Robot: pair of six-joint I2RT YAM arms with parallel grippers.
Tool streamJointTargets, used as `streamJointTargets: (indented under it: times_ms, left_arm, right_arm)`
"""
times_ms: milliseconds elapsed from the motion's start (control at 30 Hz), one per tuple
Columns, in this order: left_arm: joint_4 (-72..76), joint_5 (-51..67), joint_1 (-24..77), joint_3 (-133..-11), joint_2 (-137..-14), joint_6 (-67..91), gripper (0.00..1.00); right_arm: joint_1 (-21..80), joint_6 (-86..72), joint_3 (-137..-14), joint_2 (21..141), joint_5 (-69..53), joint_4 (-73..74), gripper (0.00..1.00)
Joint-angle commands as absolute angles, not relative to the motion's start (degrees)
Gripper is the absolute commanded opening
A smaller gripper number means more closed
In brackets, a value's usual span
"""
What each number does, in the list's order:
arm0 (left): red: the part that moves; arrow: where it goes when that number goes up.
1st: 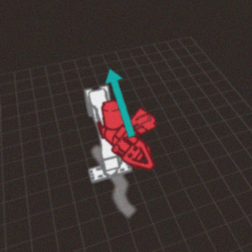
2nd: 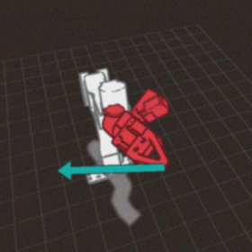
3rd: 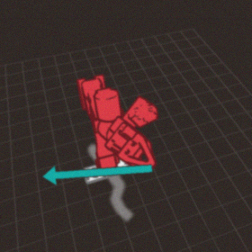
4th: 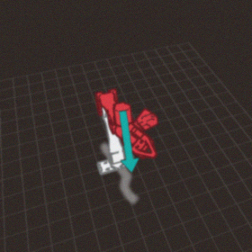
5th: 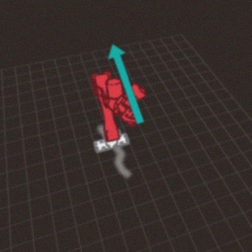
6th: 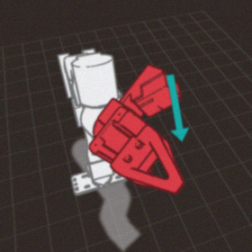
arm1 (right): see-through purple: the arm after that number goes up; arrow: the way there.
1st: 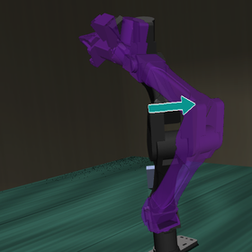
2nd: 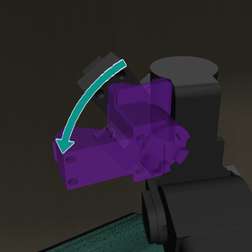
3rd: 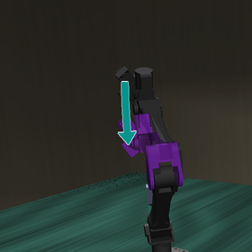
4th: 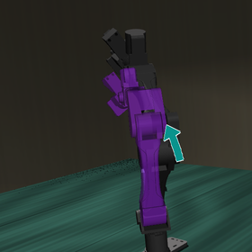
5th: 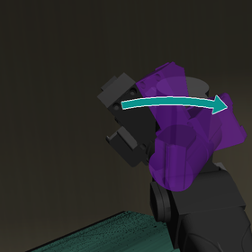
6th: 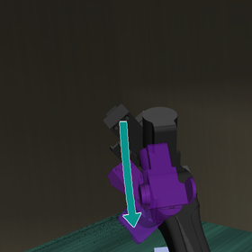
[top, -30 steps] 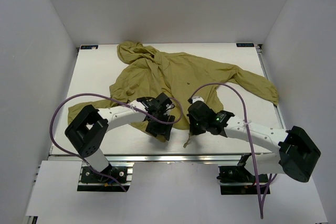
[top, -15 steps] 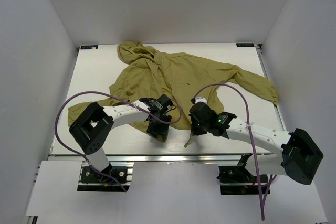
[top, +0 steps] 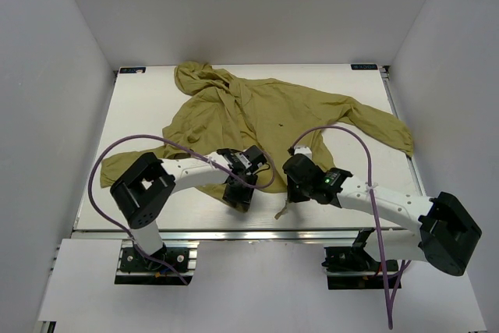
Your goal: Zip up the jacket
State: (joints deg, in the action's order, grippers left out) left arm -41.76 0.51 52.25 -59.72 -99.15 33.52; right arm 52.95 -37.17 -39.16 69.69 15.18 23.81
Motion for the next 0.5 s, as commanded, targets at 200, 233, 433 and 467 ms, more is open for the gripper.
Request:
streamJointTargets:
  times_ms: [200, 233, 433, 467]
  left_arm:
    - [-41.4, -1.7, 54.7, -59.5, -106.0, 36.8, 0.29]
    - [-40.9, -1.7, 54.7, -59.4, -106.1, 36.8, 0.26]
    - [-40.4, -4.9, 54.6, -61.1, -104.7, 36.2, 0.00]
    - [-39.9, -6.3, 54.5, -62.1, -103.7, 35.9, 0.00]
  right_arm:
    - [52.7, -40.1, -38.5, 67.9, 19.2, 25.4, 0.00]
    - [52.8, -40.3, -38.4, 67.7, 19.4, 25.3, 0.00]
    - [52.8, -39.1, -37.7, 66.7, 17.9, 22.0, 0.00]
    - [52.8, -37.8, -37.4, 66.3, 17.4, 20.5, 0.00]
